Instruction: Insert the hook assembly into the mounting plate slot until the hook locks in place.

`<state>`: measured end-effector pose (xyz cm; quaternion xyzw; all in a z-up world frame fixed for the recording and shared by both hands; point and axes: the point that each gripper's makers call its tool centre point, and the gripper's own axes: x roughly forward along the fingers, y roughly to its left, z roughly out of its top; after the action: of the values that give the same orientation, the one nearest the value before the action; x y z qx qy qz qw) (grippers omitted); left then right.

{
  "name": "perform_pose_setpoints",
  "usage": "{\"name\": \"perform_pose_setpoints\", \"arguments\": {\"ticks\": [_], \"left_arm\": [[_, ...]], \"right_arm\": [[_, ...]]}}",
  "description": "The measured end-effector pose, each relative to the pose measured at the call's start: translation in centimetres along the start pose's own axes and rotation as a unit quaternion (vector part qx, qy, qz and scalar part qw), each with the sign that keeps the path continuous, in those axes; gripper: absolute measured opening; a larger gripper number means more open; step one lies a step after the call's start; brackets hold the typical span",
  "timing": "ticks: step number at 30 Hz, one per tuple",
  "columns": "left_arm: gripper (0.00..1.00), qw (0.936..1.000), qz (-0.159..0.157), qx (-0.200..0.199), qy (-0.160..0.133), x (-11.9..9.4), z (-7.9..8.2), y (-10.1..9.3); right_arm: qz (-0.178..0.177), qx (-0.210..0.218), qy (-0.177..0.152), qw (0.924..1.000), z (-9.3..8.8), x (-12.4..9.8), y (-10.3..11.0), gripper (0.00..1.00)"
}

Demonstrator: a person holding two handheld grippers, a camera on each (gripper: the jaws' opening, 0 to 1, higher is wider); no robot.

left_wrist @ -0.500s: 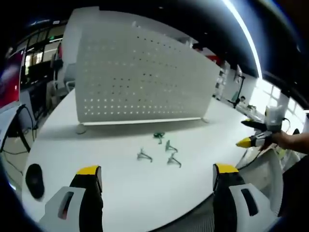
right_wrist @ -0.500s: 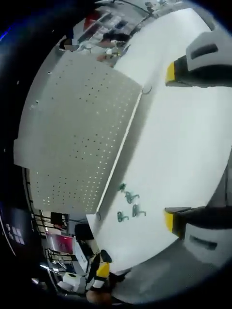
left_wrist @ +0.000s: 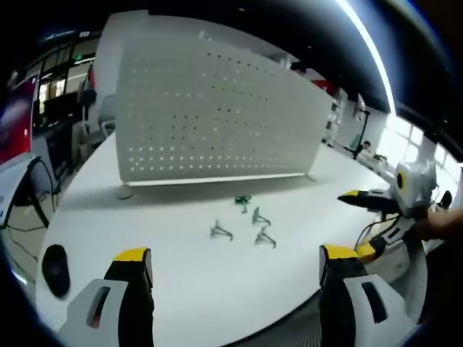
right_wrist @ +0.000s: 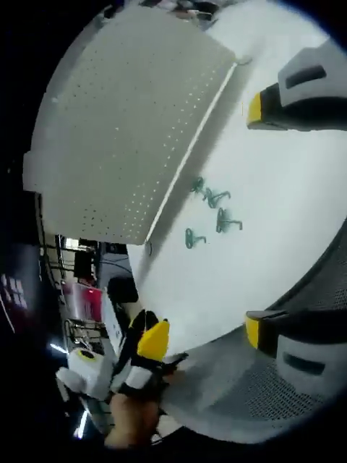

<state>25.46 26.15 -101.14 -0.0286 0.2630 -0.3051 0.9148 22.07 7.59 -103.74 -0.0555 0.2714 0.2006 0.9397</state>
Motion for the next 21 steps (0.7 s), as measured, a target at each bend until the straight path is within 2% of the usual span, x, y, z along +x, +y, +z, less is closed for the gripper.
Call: {"name": "perform_pose_setpoints", "arguments": {"ticks": [1,2,6,9,21], "left_arm": [[0.97,1.0000,0.000,0.000,-0.002,-0.02,0.08,0.00],[0.97,1.0000,-0.001,-0.001,-0.004,-0.02,0.12,-0.05],[0.97,1.0000,-0.003,0.003,0.008,0.20,-0.30,-0.23],[0.97,0.9999,-0.005,0.009,0.011,0.18,-0.41,-0.38],[0.98,0.9998,-0.007,0.008,0.014,0.19,-0.51,-0.36]], "right_arm": [[0.007,0.025,-0.016,0.9995,0.51,0.13,0.03,1.00],[0.008,0.031,-0.019,0.9993,0.63,0.25,-0.02,1.00],[-0.009,-0.008,-0.002,0.9999,-0.02,0.84,-0.03,0.99],[-0.017,-0.038,-0.009,0.9991,0.25,0.57,-0.03,0.99],[-0.024,-0.032,-0.010,0.9991,0.45,0.42,-0.32,0.96]]}}
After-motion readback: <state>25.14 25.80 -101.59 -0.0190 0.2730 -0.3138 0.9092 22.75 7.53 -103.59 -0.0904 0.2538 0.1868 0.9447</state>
